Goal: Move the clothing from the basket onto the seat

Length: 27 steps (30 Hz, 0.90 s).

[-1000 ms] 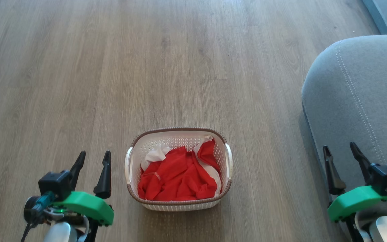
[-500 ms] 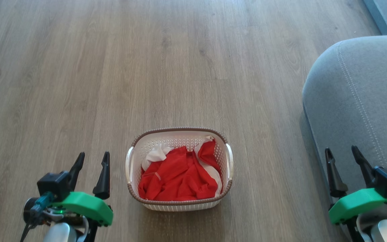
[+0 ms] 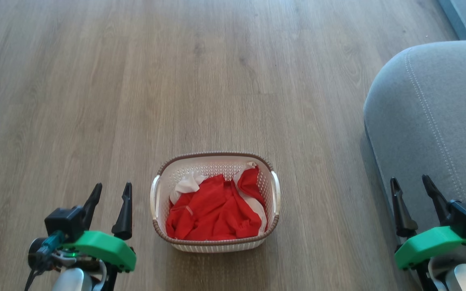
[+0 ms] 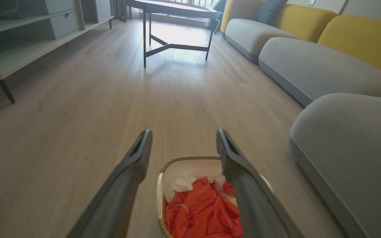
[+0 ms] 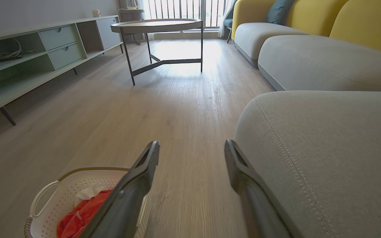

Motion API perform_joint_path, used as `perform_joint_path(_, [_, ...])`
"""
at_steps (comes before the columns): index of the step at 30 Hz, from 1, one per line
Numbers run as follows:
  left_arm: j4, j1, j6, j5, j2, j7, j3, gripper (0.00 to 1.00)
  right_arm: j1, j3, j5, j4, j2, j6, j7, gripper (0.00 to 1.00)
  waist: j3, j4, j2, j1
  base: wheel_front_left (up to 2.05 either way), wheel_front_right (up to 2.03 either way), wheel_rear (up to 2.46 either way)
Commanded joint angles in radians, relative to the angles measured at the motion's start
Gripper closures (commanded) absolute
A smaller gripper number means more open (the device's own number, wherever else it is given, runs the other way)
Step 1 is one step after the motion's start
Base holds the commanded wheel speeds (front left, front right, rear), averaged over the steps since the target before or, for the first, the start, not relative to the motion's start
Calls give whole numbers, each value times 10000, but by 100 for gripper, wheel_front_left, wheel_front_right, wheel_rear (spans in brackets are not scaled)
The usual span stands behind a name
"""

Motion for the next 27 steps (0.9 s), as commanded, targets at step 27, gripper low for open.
perform_joint_path(27, [-1119, -3470, -63, 161, 338, -109, 403, 0, -3440, -292, -551, -1365, 459, 71, -134, 0, 5471, -638, 0, 0, 0, 0, 0])
